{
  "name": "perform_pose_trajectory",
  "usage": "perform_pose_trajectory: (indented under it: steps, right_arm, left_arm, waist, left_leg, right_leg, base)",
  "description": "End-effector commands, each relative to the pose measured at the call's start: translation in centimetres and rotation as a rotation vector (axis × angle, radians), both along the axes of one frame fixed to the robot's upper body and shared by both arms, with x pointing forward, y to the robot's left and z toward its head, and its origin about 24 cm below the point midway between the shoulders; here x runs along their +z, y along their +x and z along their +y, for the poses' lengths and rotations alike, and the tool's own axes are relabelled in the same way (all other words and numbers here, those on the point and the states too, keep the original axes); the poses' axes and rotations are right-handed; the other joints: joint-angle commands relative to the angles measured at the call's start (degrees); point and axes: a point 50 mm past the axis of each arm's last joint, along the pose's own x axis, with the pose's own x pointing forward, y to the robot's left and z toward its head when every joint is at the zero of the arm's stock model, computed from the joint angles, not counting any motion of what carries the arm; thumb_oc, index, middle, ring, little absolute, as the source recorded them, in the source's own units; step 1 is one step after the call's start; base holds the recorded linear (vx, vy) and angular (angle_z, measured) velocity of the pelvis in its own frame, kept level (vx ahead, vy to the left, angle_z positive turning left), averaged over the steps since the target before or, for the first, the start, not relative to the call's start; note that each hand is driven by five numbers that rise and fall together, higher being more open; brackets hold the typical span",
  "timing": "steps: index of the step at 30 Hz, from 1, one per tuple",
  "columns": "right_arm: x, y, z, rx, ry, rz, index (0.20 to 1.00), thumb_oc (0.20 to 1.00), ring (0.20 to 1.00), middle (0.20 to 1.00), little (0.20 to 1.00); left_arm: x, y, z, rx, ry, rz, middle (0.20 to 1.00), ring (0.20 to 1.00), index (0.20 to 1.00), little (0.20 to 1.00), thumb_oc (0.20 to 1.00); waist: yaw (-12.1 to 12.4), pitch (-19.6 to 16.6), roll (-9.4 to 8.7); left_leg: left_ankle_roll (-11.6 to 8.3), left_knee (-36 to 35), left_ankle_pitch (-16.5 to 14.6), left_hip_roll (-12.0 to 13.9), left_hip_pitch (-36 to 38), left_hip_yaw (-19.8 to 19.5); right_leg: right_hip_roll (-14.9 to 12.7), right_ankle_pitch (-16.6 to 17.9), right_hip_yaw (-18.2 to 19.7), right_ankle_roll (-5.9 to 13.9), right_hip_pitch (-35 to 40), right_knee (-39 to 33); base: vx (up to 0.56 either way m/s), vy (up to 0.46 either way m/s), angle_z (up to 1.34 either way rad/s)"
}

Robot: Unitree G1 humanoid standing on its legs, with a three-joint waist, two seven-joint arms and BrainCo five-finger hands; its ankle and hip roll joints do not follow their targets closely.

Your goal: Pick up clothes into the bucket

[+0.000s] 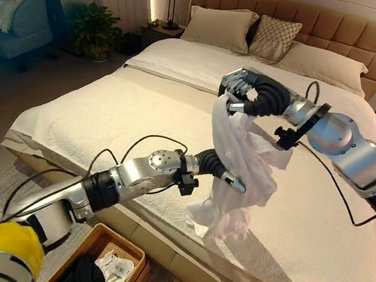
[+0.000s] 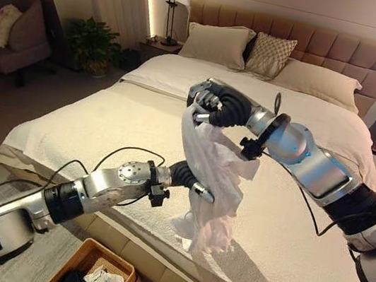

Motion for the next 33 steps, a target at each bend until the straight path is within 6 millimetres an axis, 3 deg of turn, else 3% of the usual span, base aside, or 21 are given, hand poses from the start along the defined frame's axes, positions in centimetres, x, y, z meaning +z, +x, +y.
perform_pose_trajectory:
  steps: [1, 6, 7, 8, 9, 10, 11, 14, 15, 16, 17, 18, 20, 24, 26, 29, 31, 32, 33]
  right_arm:
    - [3.4, 0.0, 0.2, 0.027, 0.105, -0.131, 0.200, 0.200, 0.200, 0.200, 0.200]
    - [2.8, 0.3, -1.5, -0.049, 0.129, -0.143, 0.200, 0.200, 0.200, 0.200, 0.200]
    - [2.5, 0.3, -2.7, -0.094, 0.151, -0.143, 0.388, 0.388, 0.388, 0.388, 0.388]
    - [2.4, 0.3, -2.7, -0.095, 0.152, -0.142, 0.489, 0.489, 0.489, 0.489, 0.489]
    - [2.3, 0.2, -3.3, -0.118, 0.163, -0.146, 1.000, 1.000, 1.000, 1.000, 1.000]
    - [1.8, 0.3, -4.7, -0.176, 0.191, -0.148, 1.000, 1.000, 1.000, 1.000, 1.000]
    - [1.8, 0.3, -4.7, -0.177, 0.191, -0.147, 1.000, 1.000, 1.000, 1.000, 1.000]
    - [0.9, 0.1, -6.9, -0.266, 0.235, -0.145, 1.000, 1.000, 1.000, 1.000, 1.000]
    - [0.2, -0.1, -8.4, -0.331, 0.256, -0.143, 1.000, 1.000, 1.000, 1.000, 1.000]
    - [0.1, -0.1, -8.4, -0.332, 0.256, -0.142, 1.000, 1.000, 1.000, 1.000, 1.000]
    - [-0.5, -0.4, -9.7, -0.384, 0.280, -0.136, 1.000, 1.000, 1.000, 1.000, 1.000]
    - [-0.6, -0.5, -9.7, -0.384, 0.281, -0.135, 1.000, 1.000, 1.000, 1.000, 1.000]
    - [-1.7, -1.0, -11.2, -0.444, 0.305, -0.113, 1.000, 1.000, 1.000, 1.000, 1.000]
    - [-4.4, -2.1, -13.7, -0.560, 0.348, -0.045, 1.000, 1.000, 1.000, 1.000, 1.000]
    - [-6.8, -3.1, -15.4, -0.650, 0.365, 0.021, 1.000, 1.000, 1.000, 1.000, 1.000]
    - [-8.5, -4.3, -16.6, -0.725, 0.357, 0.057, 1.000, 1.000, 1.000, 1.000, 1.000]
    - [-10.2, -4.8, -17.3, -0.772, 0.399, 0.114, 1.000, 1.000, 1.000, 1.000, 1.000]
    - [-12.5, -5.7, -17.8, -0.833, 0.439, 0.181, 1.000, 1.000, 1.000, 1.000, 1.000]
    - [-12.6, -5.7, -17.8, -0.832, 0.439, 0.182, 1.000, 1.000, 1.000, 1.000, 1.000]
  left_arm:
    - [0.1, 0.4, 0.4, 0.001, -0.068, 0.046, 0.200, 0.200, 0.200, 0.200, 0.200]
    - [-0.4, 0.9, 3.0, 0.126, -0.113, 0.047, 0.200, 0.200, 0.200, 0.200, 0.200]
    - [-0.4, 1.2, 4.4, 0.193, -0.115, 0.020, 0.200, 0.200, 0.200, 0.200, 0.200]
    - [-0.5, 1.1, 4.4, 0.192, -0.114, 0.020, 0.200, 0.200, 0.200, 0.200, 0.200]
    - [-0.6, 1.2, 5.0, 0.224, -0.116, 0.019, 0.200, 0.200, 0.200, 0.200, 0.200]
    - [-0.7, 1.4, 6.6, 0.310, -0.134, 0.000, 0.200, 0.200, 0.200, 0.200, 0.200]
    - [-0.7, 1.4, 6.6, 0.310, -0.133, 0.000, 0.200, 0.200, 0.200, 0.200, 0.200]
    - [-1.1, 1.1, 9.5, 0.443, -0.141, -0.023, 0.200, 0.200, 0.200, 0.200, 0.200]
    - [-0.9, 0.8, 11.8, 0.538, -0.134, -0.066, 0.200, 0.200, 0.200, 0.200, 0.200]
    - [-0.9, 0.8, 11.8, 0.538, -0.132, -0.065, 0.200, 0.200, 0.200, 0.200, 0.200]
    - [-0.7, 0.4, 14.0, 0.621, -0.113, -0.110, 0.200, 0.200, 0.200, 0.200, 0.200]
    - [-0.7, 0.4, 14.0, 0.621, -0.112, -0.109, 0.200, 0.200, 0.200, 0.200, 0.200]
    - [-0.6, -0.4, 16.5, 0.711, -0.085, -0.151, 0.200, 0.200, 0.200, 0.200, 0.200]
    - [0.4, -2.0, 21.1, 0.893, 0.010, -0.282, 0.200, 0.200, 0.200, 0.200, 0.200]
    - [1.3, -3.3, 23.6, 0.986, 0.131, -0.396, 0.200, 0.200, 0.200, 0.200, 0.200]
    - [3.6, -4.6, 25.4, 1.057, 0.302, -0.612, 0.200, 0.200, 0.200, 0.200, 0.200]
    - [3.8, -5.6, 26.6, 1.139, 0.324, -0.655, 0.200, 0.200, 0.200, 0.200, 0.200]
    - [3.7, -6.4, 27.5, 1.210, 0.379, -0.688, 0.200, 0.200, 0.200, 0.200, 0.200]
    - [3.7, -6.4, 27.5, 1.210, 0.381, -0.688, 0.200, 0.200, 0.200, 0.200, 0.200]
  waist:
    - [1.02, -2.41, -3.41]
    - [1.51, -2.43, -3.42]
    - [1.81, -2.32, -3.36]
    - [1.83, -2.37, -3.42]
    - [2.01, -2.34, -3.46]
    - [2.35, -2.19, -3.50]
    - [2.36, -2.23, -3.54]
    - [2.98, -1.96, -3.54]
    - [3.43, -1.76, -3.47]
    - [3.43, -1.81, -3.52]
    - [3.78, -1.68, -3.46]
    - [3.78, -1.74, -3.51]
    - [4.19, -1.47, -3.40]
    - [4.72, -1.08, -3.31]
    - [5.02, -0.81, -3.26]
    - [5.24, -0.31, -3.21]
    - [5.36, 0.15, -3.19]
    - [5.52, 0.76, -3.04]
    - [5.47, 0.72, -3.07]
  left_leg:
    - [0.40, 3.60, -3.68, -1.79, -1.99, 0.23]
    - [0.68, 3.50, -3.84, -2.08, -1.88, 0.09]
    - [0.79, 3.60, -3.88, -2.20, -1.99, 0.05]
    - [0.79, 3.61, -3.89, -2.20, -1.99, 0.05]
    - [0.86, 3.67, -3.94, -2.29, -1.99, 0.04]
    - [1.05, 3.87, -4.09, -2.43, -2.06, -0.07]
    - [1.05, 3.88, -4.10, -2.44, -2.05, -0.07]
    - [1.29, 4.08, -4.25, -2.72, -2.19, -0.29]
    - [1.41, 4.21, -4.31, -2.85, -2.27, -0.40]
    - [1.41, 4.22, -4.33, -2.85, -2.27, -0.40]
    - [1.51, 4.27, -4.37, -2.94, -2.36, -0.56]
    - [1.51, 4.28, -4.38, -2.94, -2.35, -0.57]
    - [1.65, 4.33, -4.40, -3.06, -2.45, -0.72]
    - [1.76, 4.51, -4.46, -3.24, -2.74, -0.86]
    - [1.82, 4.69, -4.50, -3.32, -2.94, -1.00]
    - [1.78, 4.76, -4.56, -3.34, -3.12, -1.39]
    - [1.81, 4.93, -4.64, -3.47, -3.35, -1.54]
    - [1.84, 4.97, -4.54, -3.55, -3.62, -1.73]
    - [1.84, 4.98, -4.55, -3.55, -3.61, -1.75]
  right_leg:
    - [-3.78, -0.97, -0.54, 4.86, 0.29, 2.97]
    - [-4.10, -1.02, -0.57, 4.94, 0.42, 3.04]
    - [-4.24, -0.96, -0.59, 4.97, 0.39, 3.09]
    - [-4.24, -0.97, -0.59, 4.98, 0.40, 3.09]
    - [-4.31, -0.96, -0.58, 5.00, 0.47, 3.10]
    - [-4.53, -0.92, -0.61, 5.03, 0.49, 3.13]
    - [-4.54, -0.93, -0.62, 5.04, 0.51, 3.13]
    - [-4.72, -0.97, -0.63, 4.99, 0.52, 3.18]
    - [-4.84, -0.97, -0.66, 4.96, 0.49, 3.23]
    - [-4.85, -0.98, -0.66, 4.96, 0.50, 3.23]
    - [-4.90, -0.96, -0.63, 4.95, 0.43, 3.16]
    - [-4.90, -0.97, -0.64, 4.95, 0.45, 3.15]
    - [-4.93, -1.00, -0.64, 4.90, 0.43, 3.08]
    - [-5.04, -1.11, -0.75, 4.89, 0.38, 2.98]
    - [-5.07, -1.11, -0.93, 4.83, 0.39, 2.95]
    - [-5.09, -1.36, -1.34, 4.81, 0.47, 2.95]
    - [-5.15, -1.44, -1.43, 4.75, 0.30, 3.09]
    - [-5.20, -1.50, -1.64, 4.67, 0.24, 3.15]
    - [-5.21, -1.51, -1.66, 4.67, 0.26, 3.16]
  base:
    - [0.00, 0.000, 0.00]
    - [0.00, 0.015, 0.00]
    - [0.00, 0.000, 0.00]
    - [0.00, 0.000, 0.00]
    - [0.00, 0.000, 0.00]
    - [0.00, 0.000, 0.00]
    - [0.00, 0.000, 0.00]
    - [0.00, 0.000, 0.00]
    - [0.00, 0.000, 0.00]
    - [0.00, 0.000, 0.00]
    - [0.00, 0.000, 0.00]
    - [0.00, 0.000, 0.00]
    - [0.00, 0.000, 0.00]
    - [0.00, 0.002, 0.01]
    - [0.00, 0.000, 0.02]
    - [0.01, 0.003, 0.07]
    - [-0.01, 0.020, 0.16]
    - [-0.01, 0.020, 0.12]
    - [-0.01, 0.024, 0.10]
